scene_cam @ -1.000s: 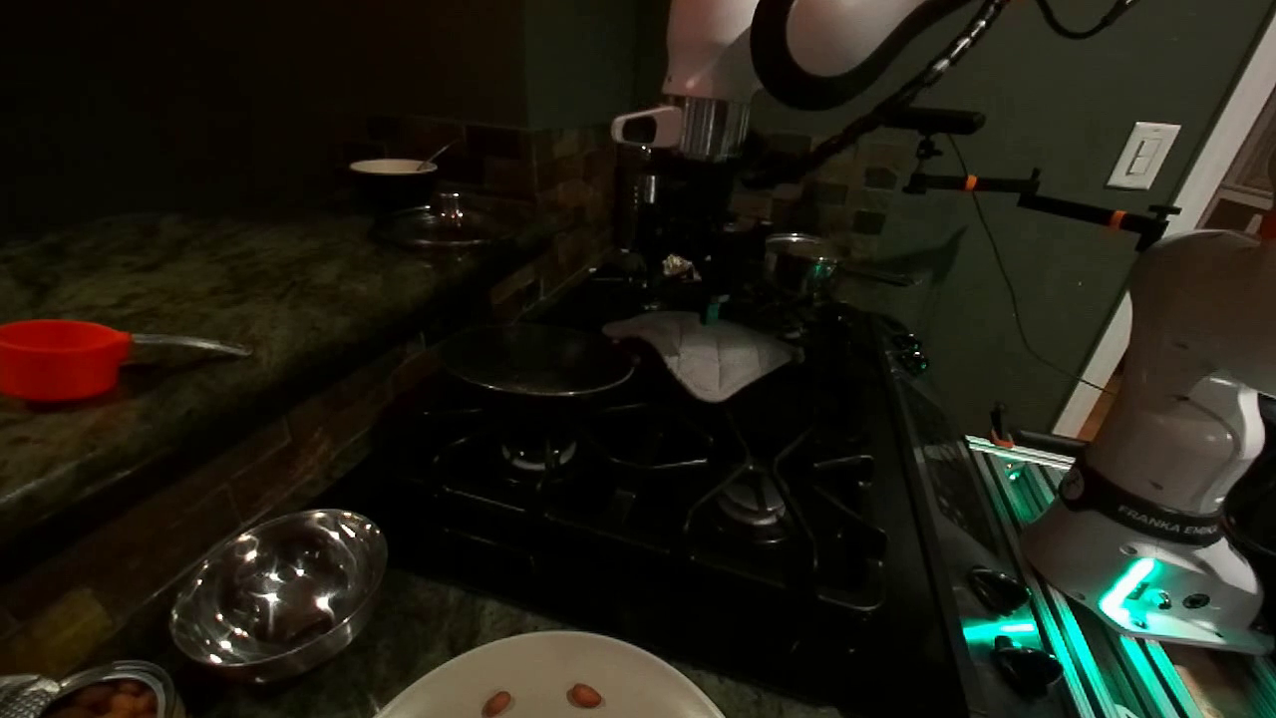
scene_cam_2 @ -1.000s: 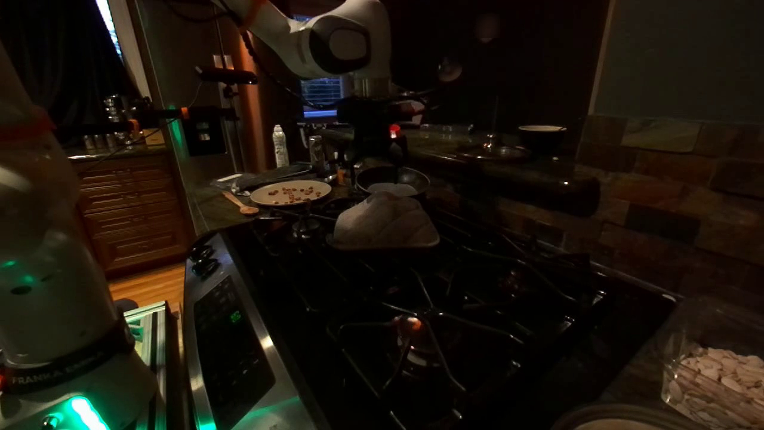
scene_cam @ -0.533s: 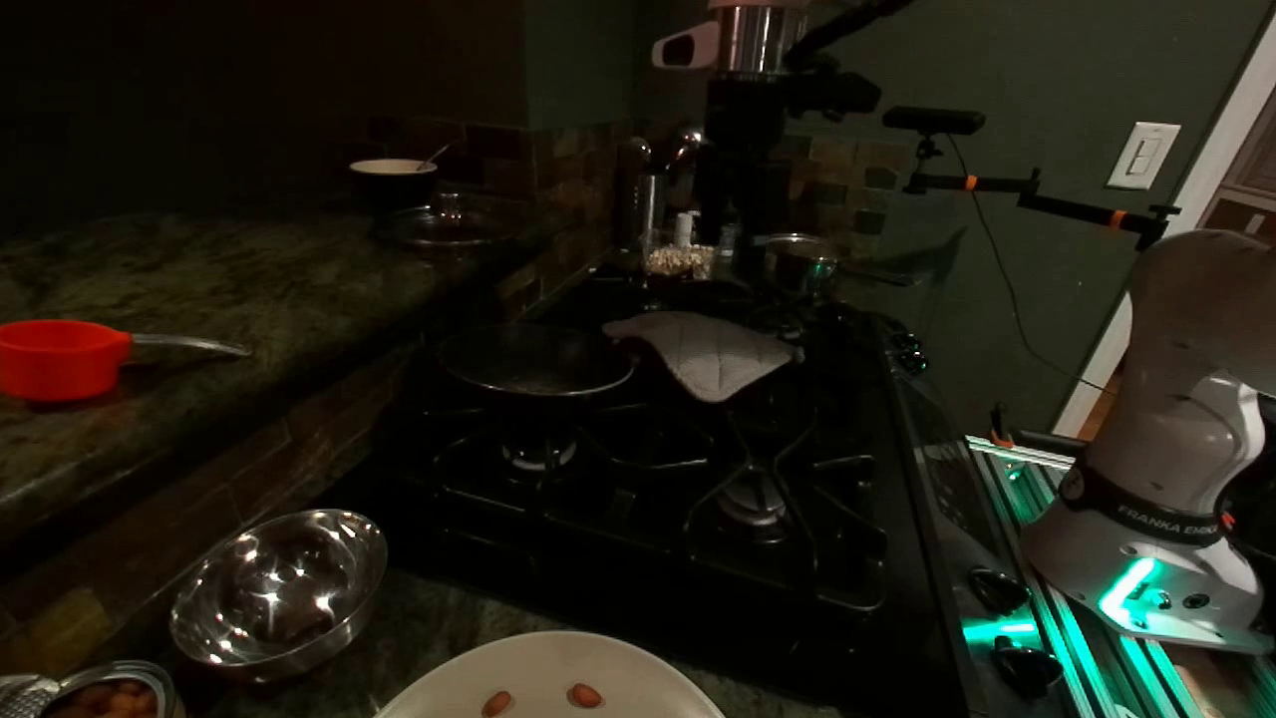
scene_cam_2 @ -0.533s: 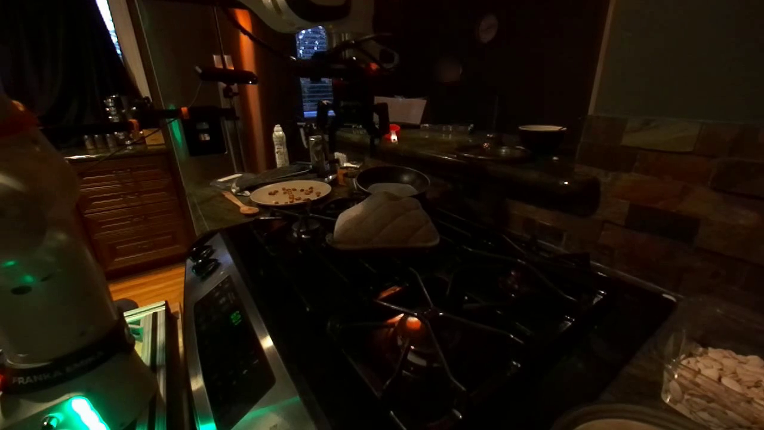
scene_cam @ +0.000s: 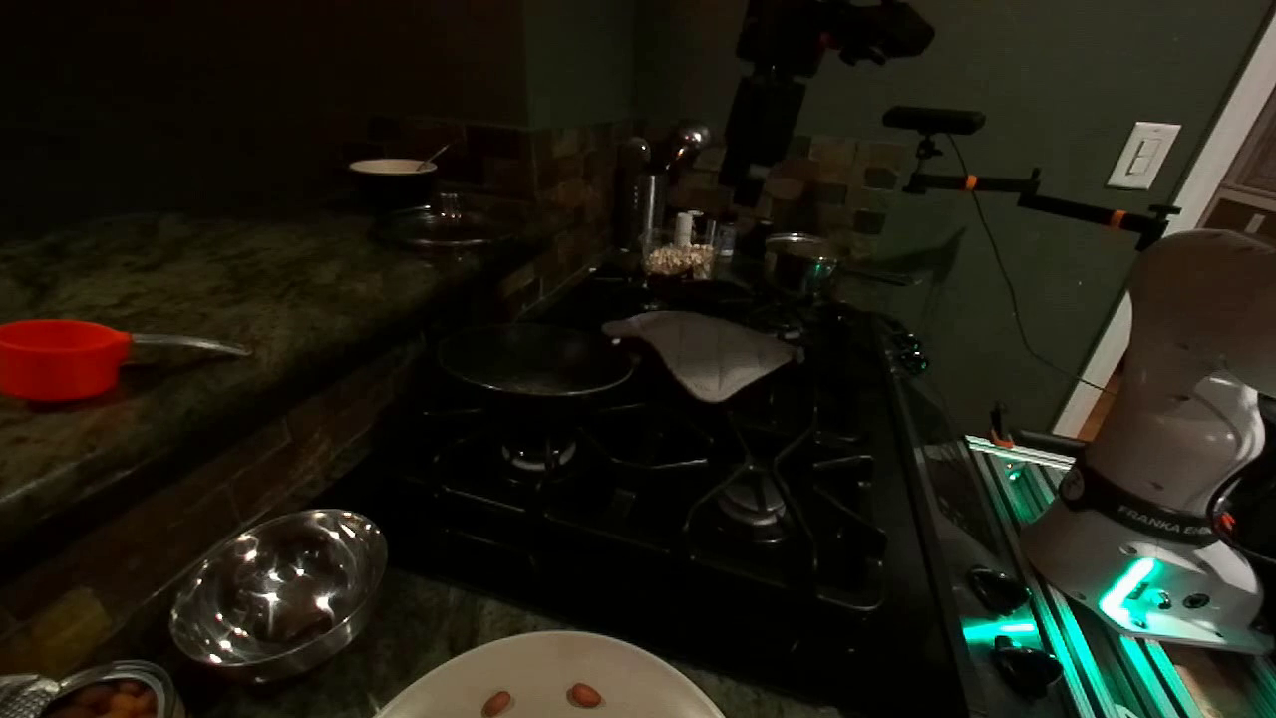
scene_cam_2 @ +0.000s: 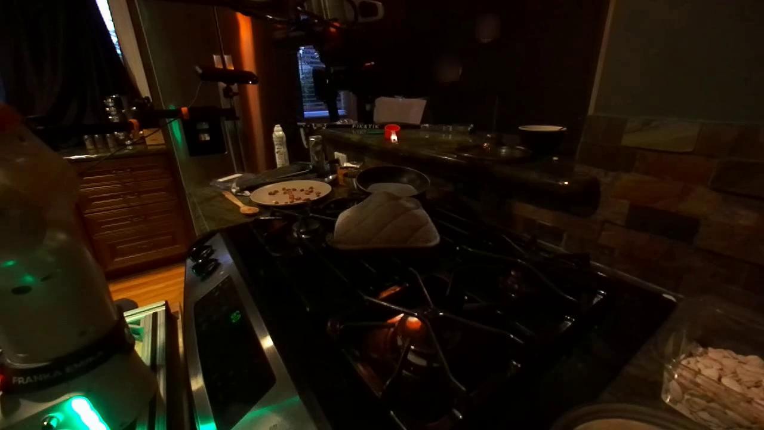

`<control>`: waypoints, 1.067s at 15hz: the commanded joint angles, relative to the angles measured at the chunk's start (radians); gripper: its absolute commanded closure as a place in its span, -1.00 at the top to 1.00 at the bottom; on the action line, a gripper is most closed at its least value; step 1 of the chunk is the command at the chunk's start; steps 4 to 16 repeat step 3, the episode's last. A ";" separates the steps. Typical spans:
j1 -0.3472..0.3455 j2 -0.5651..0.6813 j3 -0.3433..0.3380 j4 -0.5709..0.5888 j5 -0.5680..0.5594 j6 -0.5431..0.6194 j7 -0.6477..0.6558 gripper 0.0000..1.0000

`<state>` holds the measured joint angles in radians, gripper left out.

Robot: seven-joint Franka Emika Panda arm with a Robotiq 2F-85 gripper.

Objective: Put the white item on the stove

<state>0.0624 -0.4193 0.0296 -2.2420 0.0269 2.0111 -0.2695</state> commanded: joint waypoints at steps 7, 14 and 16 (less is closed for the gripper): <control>0.011 -0.009 -0.010 -0.009 -0.004 0.003 0.013 1.00; 0.011 -0.009 -0.010 -0.009 -0.004 0.003 0.013 1.00; 0.011 -0.009 -0.010 -0.009 -0.004 0.003 0.013 1.00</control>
